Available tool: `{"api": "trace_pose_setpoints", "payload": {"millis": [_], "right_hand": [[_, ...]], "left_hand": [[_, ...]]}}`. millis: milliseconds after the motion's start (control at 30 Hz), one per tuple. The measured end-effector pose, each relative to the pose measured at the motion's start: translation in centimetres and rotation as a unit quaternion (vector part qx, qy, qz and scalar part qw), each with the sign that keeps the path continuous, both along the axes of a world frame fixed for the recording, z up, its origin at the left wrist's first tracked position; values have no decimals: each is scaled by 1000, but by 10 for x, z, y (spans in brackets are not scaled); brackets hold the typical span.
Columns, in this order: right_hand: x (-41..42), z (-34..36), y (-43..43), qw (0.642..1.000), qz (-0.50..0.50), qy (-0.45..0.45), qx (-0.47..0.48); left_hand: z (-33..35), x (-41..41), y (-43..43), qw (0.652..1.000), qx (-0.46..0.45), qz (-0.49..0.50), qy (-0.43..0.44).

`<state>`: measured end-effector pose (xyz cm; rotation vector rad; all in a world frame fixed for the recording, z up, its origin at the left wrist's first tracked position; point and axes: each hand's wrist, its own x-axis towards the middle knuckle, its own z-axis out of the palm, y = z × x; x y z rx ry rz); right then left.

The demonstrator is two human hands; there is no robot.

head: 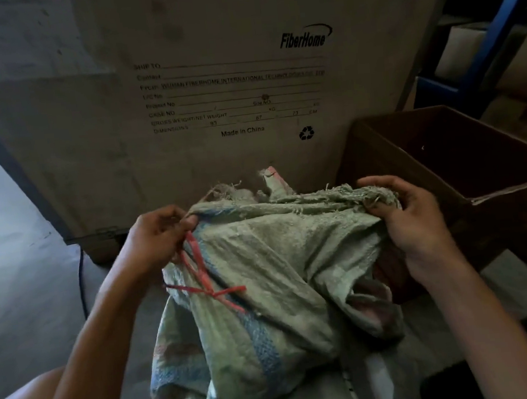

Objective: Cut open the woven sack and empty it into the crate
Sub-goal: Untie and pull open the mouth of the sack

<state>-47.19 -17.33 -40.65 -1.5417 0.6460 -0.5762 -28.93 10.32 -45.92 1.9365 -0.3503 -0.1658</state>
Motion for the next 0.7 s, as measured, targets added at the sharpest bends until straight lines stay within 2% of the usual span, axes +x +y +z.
{"api": "trace_pose_setpoints", "payload": {"millis": [67,133,167,233,300,367,400,433,467,500,533,600,633,667,700], "right_hand": [[-4,-1,0,999,9,39,-13],[-10,6,7,983,83,163,4],[-13,7,8,966,134,222,11],[-11,13,17,945,196,259,38],[-3,9,27,925,254,282,14],[3,-9,28,848,332,402,-96],[7,-18,25,804,336,465,-158],[10,-27,21,779,329,493,-206],[13,-36,17,783,317,483,-231],[15,-43,12,810,295,453,-228],[16,-45,10,854,252,407,-204],[14,-52,-3,927,68,311,-197],[12,-51,-9,936,-54,270,-220],[9,-47,-16,933,-161,235,-220],[5,-40,-21,936,-239,189,-175]], "left_hand": [[-1,3,9,996,27,-71,39],[0,5,18,977,138,-159,39],[0,4,21,952,231,-200,31],[1,-1,23,892,375,-250,29],[4,-11,20,861,396,-315,43],[9,-18,17,847,369,-376,79],[14,-22,14,843,354,-390,112],[17,-25,12,841,346,-391,141],[19,-26,9,848,347,-373,147],[19,-29,6,860,352,-345,130],[17,-29,3,874,360,-309,102],[8,-17,5,894,404,-192,26],[4,-10,11,896,424,-134,-3],[3,-4,19,910,408,-68,-17],[2,3,27,937,349,0,3]]}}
